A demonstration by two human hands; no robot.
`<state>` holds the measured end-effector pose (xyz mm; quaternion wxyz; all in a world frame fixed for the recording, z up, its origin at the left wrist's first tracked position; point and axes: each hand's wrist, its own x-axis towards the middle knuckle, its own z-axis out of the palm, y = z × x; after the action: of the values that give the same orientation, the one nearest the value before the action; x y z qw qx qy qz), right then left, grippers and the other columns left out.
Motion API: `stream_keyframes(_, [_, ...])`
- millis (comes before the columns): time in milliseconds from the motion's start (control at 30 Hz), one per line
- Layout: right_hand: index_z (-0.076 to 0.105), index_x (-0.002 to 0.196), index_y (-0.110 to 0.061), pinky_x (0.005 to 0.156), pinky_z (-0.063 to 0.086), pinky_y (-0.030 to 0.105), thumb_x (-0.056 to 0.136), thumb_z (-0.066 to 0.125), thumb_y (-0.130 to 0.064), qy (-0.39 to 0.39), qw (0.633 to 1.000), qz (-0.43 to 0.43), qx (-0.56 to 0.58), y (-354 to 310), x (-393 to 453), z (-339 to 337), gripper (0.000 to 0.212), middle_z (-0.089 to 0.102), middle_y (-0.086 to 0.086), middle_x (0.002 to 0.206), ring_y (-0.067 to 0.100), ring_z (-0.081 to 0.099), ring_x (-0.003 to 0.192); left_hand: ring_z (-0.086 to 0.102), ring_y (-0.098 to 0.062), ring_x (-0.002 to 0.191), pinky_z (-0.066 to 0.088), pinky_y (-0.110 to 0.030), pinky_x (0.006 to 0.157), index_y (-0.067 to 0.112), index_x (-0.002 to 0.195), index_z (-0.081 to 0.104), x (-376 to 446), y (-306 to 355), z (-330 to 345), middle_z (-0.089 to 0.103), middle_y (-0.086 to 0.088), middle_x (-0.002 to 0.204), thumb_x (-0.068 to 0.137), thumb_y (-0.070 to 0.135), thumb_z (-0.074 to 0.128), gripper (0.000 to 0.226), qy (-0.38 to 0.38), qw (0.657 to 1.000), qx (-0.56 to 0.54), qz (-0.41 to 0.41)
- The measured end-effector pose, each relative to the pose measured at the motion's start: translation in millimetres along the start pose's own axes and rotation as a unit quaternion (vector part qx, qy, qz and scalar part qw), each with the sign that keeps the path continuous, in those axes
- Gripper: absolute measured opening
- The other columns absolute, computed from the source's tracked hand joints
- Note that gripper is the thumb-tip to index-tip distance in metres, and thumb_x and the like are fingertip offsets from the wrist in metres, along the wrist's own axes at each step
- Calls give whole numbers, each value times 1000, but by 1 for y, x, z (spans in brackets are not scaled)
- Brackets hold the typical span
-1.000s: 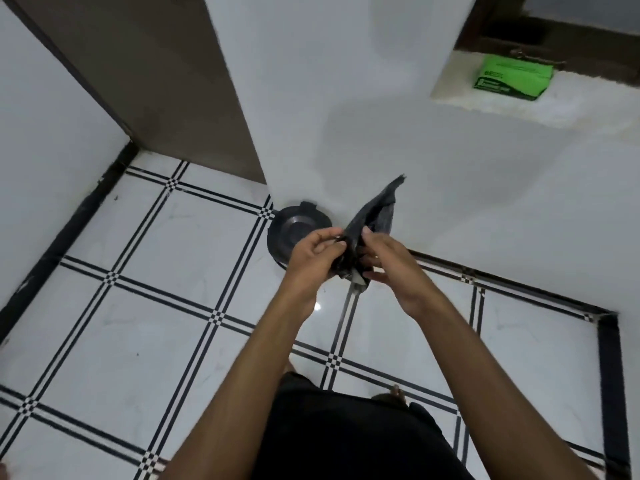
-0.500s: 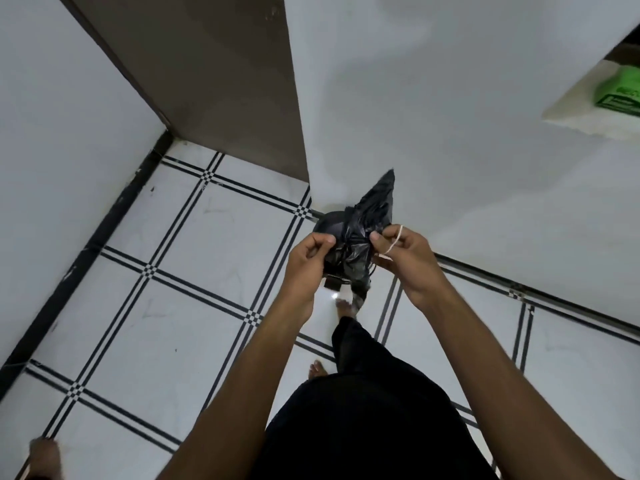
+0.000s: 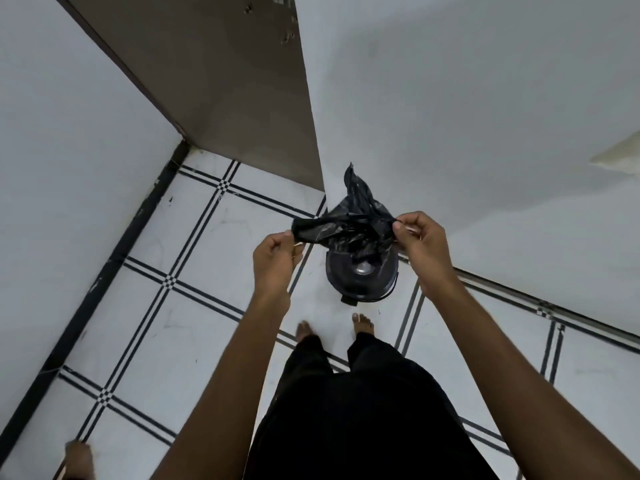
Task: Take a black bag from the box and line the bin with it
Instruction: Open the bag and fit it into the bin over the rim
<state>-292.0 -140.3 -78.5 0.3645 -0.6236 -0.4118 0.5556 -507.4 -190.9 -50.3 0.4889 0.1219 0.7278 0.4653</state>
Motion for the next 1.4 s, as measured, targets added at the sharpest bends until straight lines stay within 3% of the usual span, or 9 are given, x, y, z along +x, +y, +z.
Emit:
stream_keyframes(167, [57,93,-15,66,53,28,101,52,-9,78,986,67,129,-8,11,26,10,63,6,83,17,59,72,69,-22,103,57,-36,91,4,120,60,35,16,-20,69,-14,116,106,19,38,29,-68,976,-188,-82])
stream_keyframes(400, [55,100,-15,57,52,24,100,42,0,169,947,107,251,-38,25,42,20,62,2,78,11,58,64,66,-25,80,52,-45,87,15,71,56,54,46,-44,69,-7,72,104,29,38,41,-171,949,-238,-118])
stream_keyframes(533, [50,107,-17,55,47,24,97,37,4,221,947,118,199,-35,31,53,27,56,3,77,11,49,59,69,-17,82,57,-35,75,20,82,68,65,50,-66,73,-5,86,96,55,46,44,-178,978,92,63])
stream_keyframes(700, [61,84,-14,48,40,21,90,39,3,246,921,165,254,-18,20,64,28,52,1,66,11,37,50,66,-15,69,49,-29,62,22,86,77,93,63,-85,70,3,72,86,44,68,23,-198,813,461,295])
stream_keyframes(767, [58,72,-13,44,40,21,89,44,-2,245,911,183,276,-11,11,67,26,51,3,66,14,41,51,63,-19,73,44,-29,65,18,86,75,107,66,-87,70,0,77,93,35,61,23,-163,788,488,337])
stream_keyframes(933, [55,82,-16,51,47,26,89,40,-7,258,952,125,108,4,-4,65,18,52,3,77,17,52,63,62,-18,86,50,-30,76,20,85,66,141,69,-101,67,1,88,99,21,46,24,-134,982,115,60])
stream_keyframes(1100, [53,105,-29,63,48,30,92,46,-65,164,977,48,-127,26,-15,66,38,65,-1,90,16,62,74,67,-18,89,56,-34,68,14,109,63,166,77,-120,70,-4,103,101,11,38,27,-96,990,-67,-73])
stream_keyframes(1267, [60,91,-30,60,45,29,87,57,-65,22,927,18,-375,25,-6,73,34,65,-4,74,17,64,71,71,-31,95,60,-43,78,8,110,69,167,81,-110,74,-11,107,95,25,50,31,-91,993,-32,-71])
stream_keyframes(1400, [70,96,-9,71,41,33,98,45,-35,200,905,122,-356,24,12,70,36,70,20,96,39,65,94,69,-31,97,55,-45,92,12,85,67,168,81,-110,72,-14,101,102,38,42,40,-68,995,69,21])
